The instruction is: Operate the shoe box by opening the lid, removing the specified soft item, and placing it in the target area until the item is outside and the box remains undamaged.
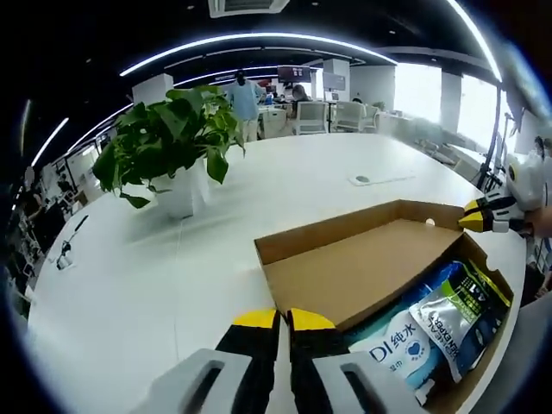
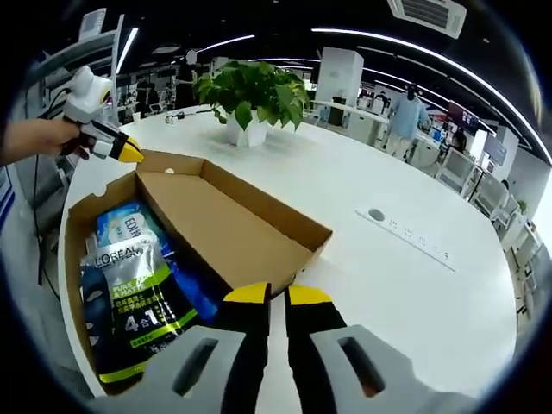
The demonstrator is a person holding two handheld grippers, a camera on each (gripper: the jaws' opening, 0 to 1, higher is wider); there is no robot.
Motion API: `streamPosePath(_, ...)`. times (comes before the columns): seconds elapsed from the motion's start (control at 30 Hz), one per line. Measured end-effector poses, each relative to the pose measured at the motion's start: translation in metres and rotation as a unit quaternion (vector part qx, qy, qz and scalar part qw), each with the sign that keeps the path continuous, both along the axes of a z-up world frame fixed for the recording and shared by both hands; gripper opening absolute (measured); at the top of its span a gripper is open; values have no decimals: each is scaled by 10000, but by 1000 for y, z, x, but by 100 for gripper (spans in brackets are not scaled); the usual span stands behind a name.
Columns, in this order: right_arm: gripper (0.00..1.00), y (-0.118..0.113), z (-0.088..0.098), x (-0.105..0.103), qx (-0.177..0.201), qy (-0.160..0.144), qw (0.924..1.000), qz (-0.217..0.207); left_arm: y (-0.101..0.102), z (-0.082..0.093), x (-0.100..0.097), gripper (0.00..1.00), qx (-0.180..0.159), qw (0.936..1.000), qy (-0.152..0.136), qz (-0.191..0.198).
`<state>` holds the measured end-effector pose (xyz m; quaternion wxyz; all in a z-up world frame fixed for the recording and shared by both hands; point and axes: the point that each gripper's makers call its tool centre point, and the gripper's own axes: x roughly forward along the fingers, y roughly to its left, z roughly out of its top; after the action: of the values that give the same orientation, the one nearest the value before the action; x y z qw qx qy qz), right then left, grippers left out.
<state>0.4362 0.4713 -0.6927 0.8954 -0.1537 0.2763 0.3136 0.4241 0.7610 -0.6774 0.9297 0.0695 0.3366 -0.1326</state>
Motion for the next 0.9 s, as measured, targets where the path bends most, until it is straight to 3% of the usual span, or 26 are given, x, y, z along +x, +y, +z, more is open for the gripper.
streamPosePath(0.2,6,-2,0,-2,72,89,9999,-8,-1,2,-2,4,57,10000,66,24)
streamPosePath(0.3,9,-3,-1,-5,63,128,9999,26,-4,6,-4,9,-18,10000,56,23)
streamPosePath(0.9,33,-9,10,-50,451,398,9981,133,-24,21,-36,22,-191,9998,90,-51)
